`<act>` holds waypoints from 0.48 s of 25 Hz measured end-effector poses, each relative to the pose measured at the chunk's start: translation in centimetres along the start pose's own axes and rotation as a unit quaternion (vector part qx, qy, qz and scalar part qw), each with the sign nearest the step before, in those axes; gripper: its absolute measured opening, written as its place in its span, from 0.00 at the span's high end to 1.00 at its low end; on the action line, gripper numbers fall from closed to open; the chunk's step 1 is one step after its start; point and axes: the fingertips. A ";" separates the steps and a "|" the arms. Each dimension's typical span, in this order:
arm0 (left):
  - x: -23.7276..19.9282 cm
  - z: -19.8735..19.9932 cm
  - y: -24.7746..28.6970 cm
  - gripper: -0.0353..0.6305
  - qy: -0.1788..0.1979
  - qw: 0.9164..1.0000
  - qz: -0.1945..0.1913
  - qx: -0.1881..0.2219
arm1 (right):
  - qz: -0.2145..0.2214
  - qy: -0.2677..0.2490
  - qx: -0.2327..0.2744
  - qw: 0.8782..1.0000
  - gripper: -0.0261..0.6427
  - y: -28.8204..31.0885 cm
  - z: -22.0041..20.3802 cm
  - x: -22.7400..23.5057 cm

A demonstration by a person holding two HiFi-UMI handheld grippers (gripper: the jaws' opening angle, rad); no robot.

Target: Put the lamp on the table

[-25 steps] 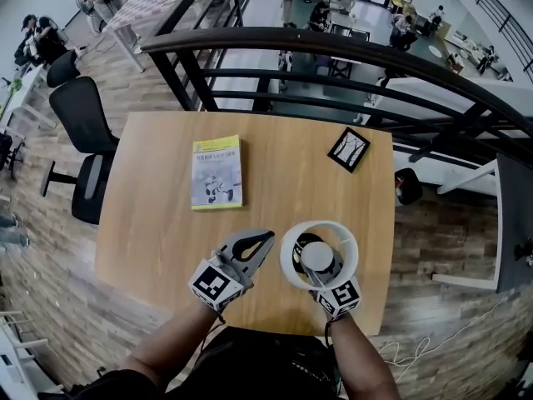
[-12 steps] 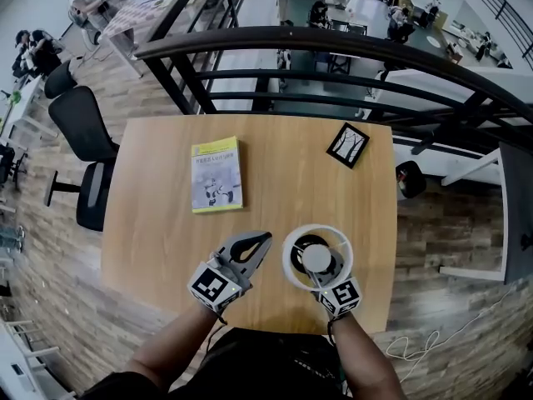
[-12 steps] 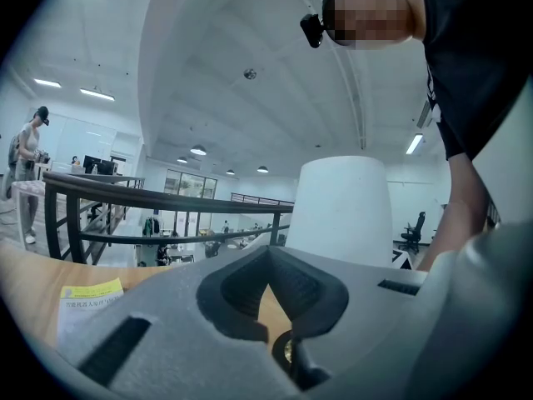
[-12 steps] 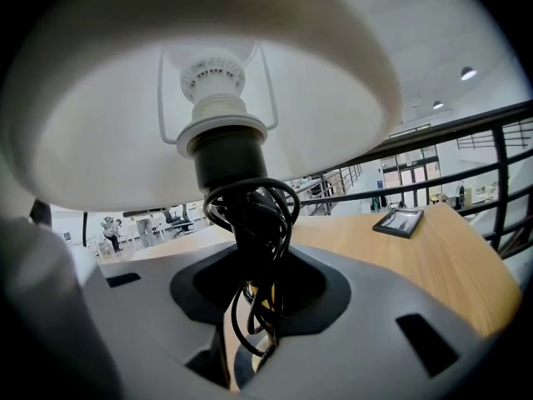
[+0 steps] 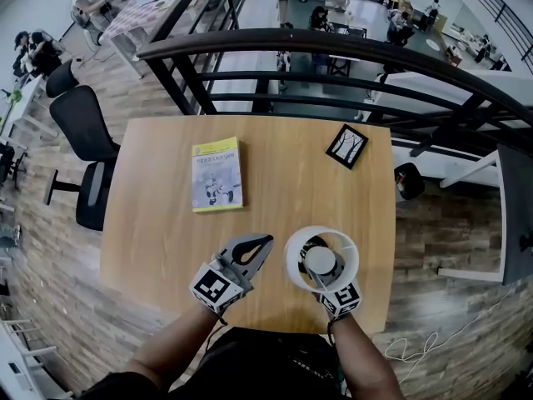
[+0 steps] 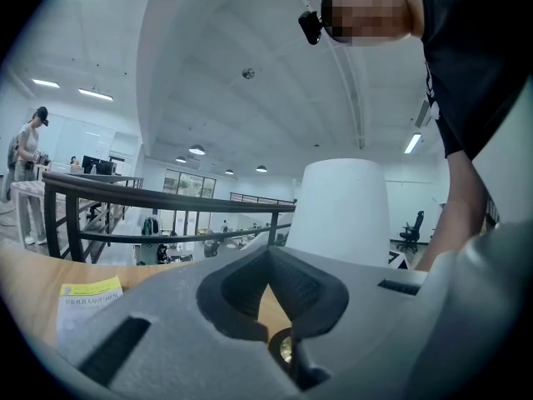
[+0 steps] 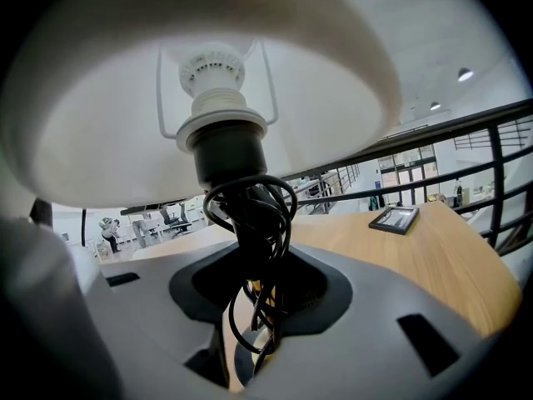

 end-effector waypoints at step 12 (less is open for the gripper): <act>1.0 -0.4 -1.2 0.94 0.009 1.000 -0.002 0.004 | -0.011 -0.018 -0.005 1.000 0.68 -0.8 -0.9 0.0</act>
Point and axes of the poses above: the fingertips, and each gripper's own axes: y forward along the fingers, x to its right, z out of its top, and after that the axes turned 11 degrees about -x, right-handed
